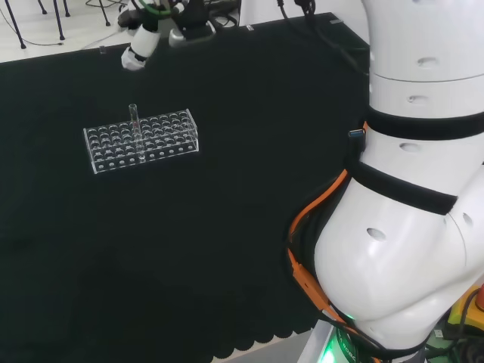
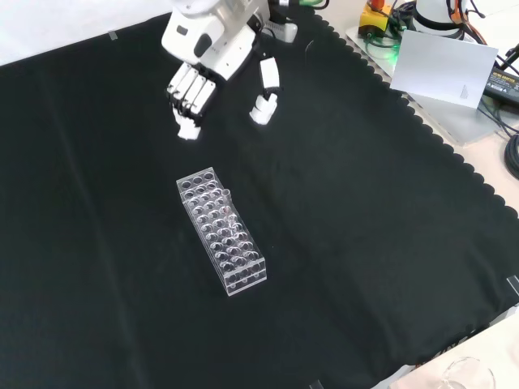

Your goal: Pick up the test tube.

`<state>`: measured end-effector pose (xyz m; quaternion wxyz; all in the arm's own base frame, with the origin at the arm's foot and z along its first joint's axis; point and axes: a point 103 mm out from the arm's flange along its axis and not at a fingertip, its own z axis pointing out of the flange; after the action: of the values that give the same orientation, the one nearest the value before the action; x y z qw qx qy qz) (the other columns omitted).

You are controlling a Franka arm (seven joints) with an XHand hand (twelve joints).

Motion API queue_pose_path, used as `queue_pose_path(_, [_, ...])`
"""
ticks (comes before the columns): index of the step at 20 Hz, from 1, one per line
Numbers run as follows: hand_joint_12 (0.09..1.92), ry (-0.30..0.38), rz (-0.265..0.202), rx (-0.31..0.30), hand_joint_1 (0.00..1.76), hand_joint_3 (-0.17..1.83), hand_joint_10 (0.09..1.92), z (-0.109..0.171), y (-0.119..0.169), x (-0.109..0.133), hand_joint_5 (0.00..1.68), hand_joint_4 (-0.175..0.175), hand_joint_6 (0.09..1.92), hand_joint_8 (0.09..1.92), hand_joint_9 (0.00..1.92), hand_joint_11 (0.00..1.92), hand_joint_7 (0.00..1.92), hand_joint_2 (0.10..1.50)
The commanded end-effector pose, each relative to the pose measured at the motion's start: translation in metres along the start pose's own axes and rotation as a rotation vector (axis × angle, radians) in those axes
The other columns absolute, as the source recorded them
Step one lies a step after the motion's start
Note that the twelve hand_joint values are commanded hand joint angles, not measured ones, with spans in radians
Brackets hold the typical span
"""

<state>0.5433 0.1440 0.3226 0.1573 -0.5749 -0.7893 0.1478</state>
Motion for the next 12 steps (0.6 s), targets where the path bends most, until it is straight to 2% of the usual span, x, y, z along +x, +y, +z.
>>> queue_pose_path(1, [1.33, -0.01, -0.016, 0.048, 0.79, 0.6, 1.0, 0.028, 0.036, 0.015, 0.2, -0.068, 0.09, 0.84, 0.05, 0.0, 0.13, 0.7])
queue_pose_path(10, [1.39, -0.064, 0.014, 0.131, 0.81, 0.62, 1.0, 0.063, 0.079, 0.01, 0.23, -0.076, 0.09, 0.86, 0.1, 0.0, 0.18, 0.7])
queue_pose_path(12, [1.4, -0.072, 0.008, 0.149, 0.82, 0.62, 1.0, 0.077, 0.081, -0.011, 0.24, -0.077, 0.09, 0.86, 0.12, 0.0, 0.2, 0.7])
